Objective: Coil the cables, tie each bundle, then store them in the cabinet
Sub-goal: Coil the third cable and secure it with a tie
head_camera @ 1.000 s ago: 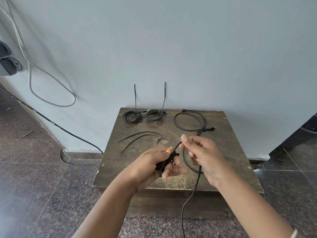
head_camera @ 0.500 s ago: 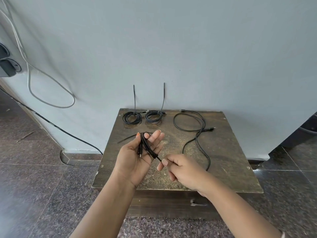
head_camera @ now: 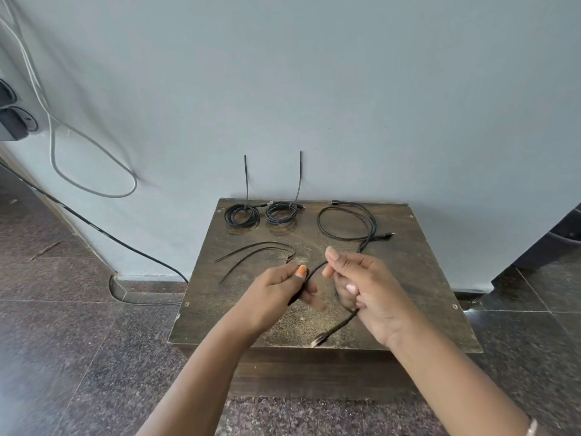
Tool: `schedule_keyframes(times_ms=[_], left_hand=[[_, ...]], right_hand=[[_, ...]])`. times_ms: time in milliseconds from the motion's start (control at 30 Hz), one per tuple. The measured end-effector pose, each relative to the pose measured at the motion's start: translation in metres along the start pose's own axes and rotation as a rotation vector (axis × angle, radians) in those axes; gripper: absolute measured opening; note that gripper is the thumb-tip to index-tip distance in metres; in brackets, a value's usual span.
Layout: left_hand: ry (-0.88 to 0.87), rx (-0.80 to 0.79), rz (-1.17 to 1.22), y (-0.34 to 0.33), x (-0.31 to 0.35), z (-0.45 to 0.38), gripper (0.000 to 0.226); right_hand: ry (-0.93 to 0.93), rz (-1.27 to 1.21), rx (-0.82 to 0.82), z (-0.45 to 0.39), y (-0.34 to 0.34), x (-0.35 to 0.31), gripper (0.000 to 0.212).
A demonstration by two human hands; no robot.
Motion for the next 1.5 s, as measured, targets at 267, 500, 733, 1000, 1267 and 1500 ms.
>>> schedule_keyframes(times_ms=[267, 500, 733, 1000, 1267, 1500], left_hand=[[0.084, -0.27, 0.849, -0.014, 0.008, 0.004, 0.044], [0.088, 0.021, 1.262, 0.01, 0.0, -0.001, 0.042], [0.098, 0.15, 0.88, 0.015, -0.016, -0.005, 0.034], [0.014, 0.217, -0.201, 0.011, -0.003, -0.002, 0.032], [-0.014, 0.031, -0.228, 0.0, -0.004, -0.003, 0.04], [0.043, -0.155, 0.388, -0.014, -0.002, 0.001, 0.049]], right_hand=[[0.047, 0.247, 0.264, -0.005, 0.032, -0.004, 0.033], [-0.021, 0.643, 0.026, -0.005, 0.001, 0.026, 0.019], [-0.064, 0.955, -0.202, 0.001, -0.021, 0.046, 0.024], [0.09, 1.004, -0.199, 0.005, -0.024, 0.027, 0.018], [0.31, 0.755, -0.069, 0.001, -0.007, -0.007, 0.002], [0.364, 0.464, -0.087, -0.001, -0.008, -0.012, 0.012]])
Point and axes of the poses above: each hand's wrist, its own z-axis away from the middle knuckle, its own y-axis out of the back of the hand, x = y × z, the point moved 7 cm from there along -z, towards the middle knuckle, and after that the axes turned 15 degrees about -z, right-handed, at the moved point
